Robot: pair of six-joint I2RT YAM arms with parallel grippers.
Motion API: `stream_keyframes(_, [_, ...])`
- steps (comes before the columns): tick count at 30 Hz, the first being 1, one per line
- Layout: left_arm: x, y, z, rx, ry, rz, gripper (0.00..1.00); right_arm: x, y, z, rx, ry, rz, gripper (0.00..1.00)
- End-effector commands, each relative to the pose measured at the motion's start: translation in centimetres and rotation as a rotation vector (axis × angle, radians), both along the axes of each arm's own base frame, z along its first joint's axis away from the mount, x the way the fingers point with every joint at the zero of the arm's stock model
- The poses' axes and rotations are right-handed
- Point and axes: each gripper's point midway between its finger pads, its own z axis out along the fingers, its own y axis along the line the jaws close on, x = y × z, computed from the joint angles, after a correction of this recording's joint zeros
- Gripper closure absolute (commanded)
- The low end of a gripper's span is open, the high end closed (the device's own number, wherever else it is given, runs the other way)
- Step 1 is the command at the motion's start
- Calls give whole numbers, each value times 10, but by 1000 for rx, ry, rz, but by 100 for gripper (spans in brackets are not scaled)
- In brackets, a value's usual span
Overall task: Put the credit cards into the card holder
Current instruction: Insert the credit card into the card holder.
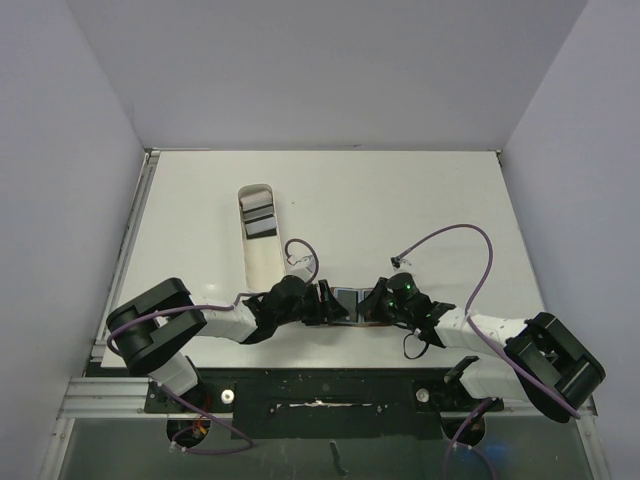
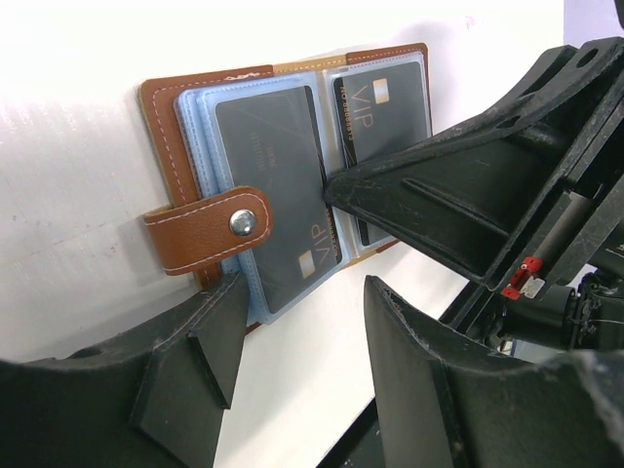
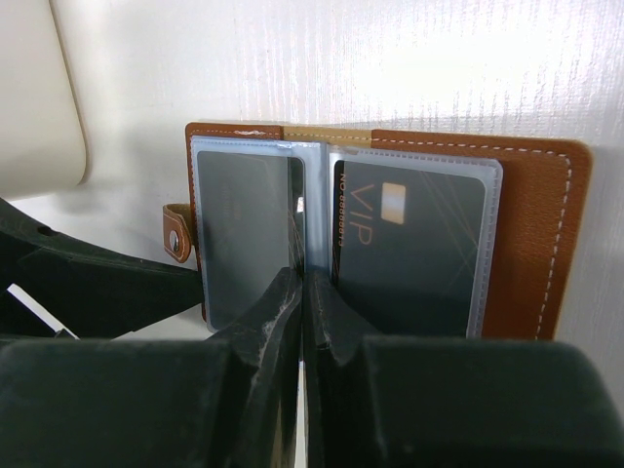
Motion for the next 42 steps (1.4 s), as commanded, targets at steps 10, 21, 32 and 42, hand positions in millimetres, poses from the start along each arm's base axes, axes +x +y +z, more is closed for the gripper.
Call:
stream_keyframes(10, [5, -20, 33, -112, -59, -40, 52, -9, -5, -11, -39, 22, 10, 99])
stream_keyframes(21, [8, -30, 63, -158, -115, -70, 58, -10, -1, -10, -33, 17, 16, 97])
stream_keyframes(32, [14, -30, 58, -46, -141, -68, 63, -10, 2, -5, -38, 2, 18, 93])
stream_keyframes(42, [14, -36, 58, -9, -156, -89, 71, -7, -4, 3, -60, -24, -1, 86])
